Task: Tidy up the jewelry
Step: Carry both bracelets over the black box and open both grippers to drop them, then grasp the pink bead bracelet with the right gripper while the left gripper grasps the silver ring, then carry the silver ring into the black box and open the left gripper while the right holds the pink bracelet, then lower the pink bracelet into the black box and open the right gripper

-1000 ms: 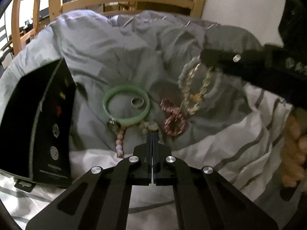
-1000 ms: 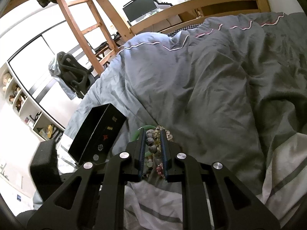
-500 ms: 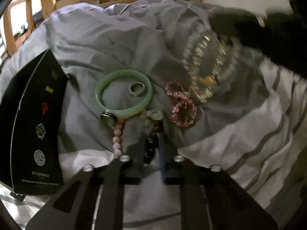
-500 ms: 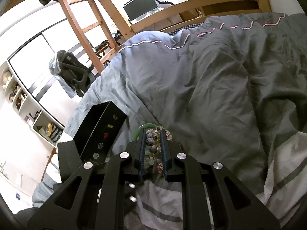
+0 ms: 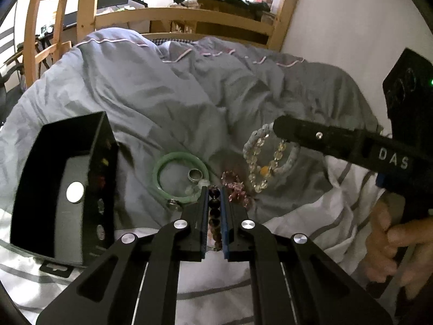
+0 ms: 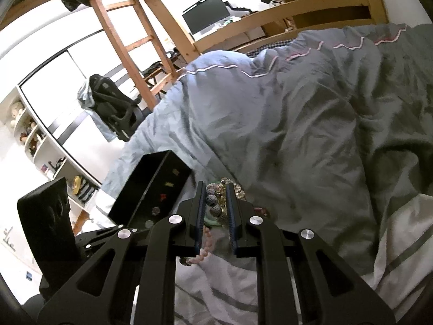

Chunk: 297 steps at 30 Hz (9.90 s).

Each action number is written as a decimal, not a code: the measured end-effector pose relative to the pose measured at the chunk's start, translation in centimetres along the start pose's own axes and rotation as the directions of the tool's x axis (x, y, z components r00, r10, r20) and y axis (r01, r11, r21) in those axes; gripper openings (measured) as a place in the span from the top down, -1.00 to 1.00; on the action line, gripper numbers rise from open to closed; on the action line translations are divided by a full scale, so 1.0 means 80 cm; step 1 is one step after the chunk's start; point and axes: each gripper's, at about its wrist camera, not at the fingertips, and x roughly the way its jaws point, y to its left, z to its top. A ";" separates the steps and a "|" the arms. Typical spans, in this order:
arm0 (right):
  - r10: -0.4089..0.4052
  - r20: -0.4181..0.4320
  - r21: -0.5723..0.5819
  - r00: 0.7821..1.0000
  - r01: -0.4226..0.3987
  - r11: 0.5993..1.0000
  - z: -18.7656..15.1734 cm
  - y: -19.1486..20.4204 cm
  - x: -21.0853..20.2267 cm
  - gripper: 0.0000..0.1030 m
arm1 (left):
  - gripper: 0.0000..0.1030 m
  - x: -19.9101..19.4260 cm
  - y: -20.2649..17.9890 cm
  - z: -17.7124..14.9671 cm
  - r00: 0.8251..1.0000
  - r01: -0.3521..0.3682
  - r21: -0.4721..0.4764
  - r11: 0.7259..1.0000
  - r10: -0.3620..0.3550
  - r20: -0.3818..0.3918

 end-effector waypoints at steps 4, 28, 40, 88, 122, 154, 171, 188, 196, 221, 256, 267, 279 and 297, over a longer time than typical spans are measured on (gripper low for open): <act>0.055 0.001 -0.001 0.998 -0.055 0.998 0.004 0.012 -0.003 0.69 | 0.85 -0.027 0.003 -0.005 1.000 -0.004 -0.009 1.000 0.004 0.024; 0.276 -0.055 -0.048 0.960 -0.279 0.959 0.020 0.093 0.020 0.69 | 0.85 -0.130 0.100 0.013 0.979 -0.126 -0.146 0.981 0.147 0.145; 0.274 -0.086 -0.064 0.958 -0.280 0.958 0.023 0.109 0.051 0.68 | 0.85 -0.131 0.133 0.013 0.972 -0.163 -0.186 0.969 0.190 0.136; 0.110 -0.022 -0.132 0.994 -0.112 0.985 0.034 0.133 0.075 -0.93 | -0.86 -0.138 0.142 0.007 0.916 -0.298 -0.227 0.927 0.345 0.205; -0.203 -0.003 -0.175 0.979 0.200 0.964 -0.002 0.011 -0.008 -0.90 | -0.87 0.003 0.011 -0.021 0.992 -0.103 0.063 0.993 0.098 0.081; -0.226 -0.319 -0.130 0.920 0.194 0.972 -0.047 -0.026 0.111 0.67 | 0.16 0.085 0.015 -0.030 0.972 -0.211 0.134 0.968 0.223 -0.077; -0.169 -0.196 -0.058 0.966 0.161 0.985 -0.024 -0.030 0.081 0.80 | 0.62 0.067 0.028 -0.022 0.992 -0.099 0.024 0.995 0.100 -0.071; -0.200 -0.250 -0.129 0.947 0.172 0.977 -0.028 -0.019 0.098 -0.17 | 0.62 0.039 0.022 -0.010 0.996 -0.087 0.020 0.996 0.087 -0.012; -0.207 -0.212 -0.133 0.955 0.182 0.974 -0.031 -0.024 0.103 0.76 | 0.62 0.034 0.023 -0.010 0.996 -0.087 0.017 0.996 0.087 -0.006; 0.176 -0.006 0.158 0.984 -0.172 0.972 0.016 -0.027 0.030 0.76 | 0.62 -0.004 0.039 0.004 0.997 -0.058 -0.024 0.998 0.059 0.057; 0.300 -0.020 0.026 0.954 -0.300 0.954 0.037 0.062 0.033 0.76 | 0.62 -0.069 0.078 0.013 0.987 -0.102 -0.088 0.991 0.112 0.117; 0.367 -0.053 -0.026 0.929 -0.369 0.929 0.043 0.115 0.062 0.76 | 0.62 -0.104 0.124 0.014 0.974 -0.156 -0.152 0.976 0.177 0.139; 0.394 -0.111 -0.066 0.912 -0.402 0.913 0.044 0.157 0.102 0.76 | 0.62 -0.120 0.155 0.012 0.967 -0.188 -0.187 0.964 0.215 0.136; 0.352 -0.212 -0.022 0.912 -0.365 0.931 0.009 0.154 0.152 0.76 | 0.62 -0.094 0.190 -0.005 0.959 -0.276 -0.293 0.915 0.285 -0.012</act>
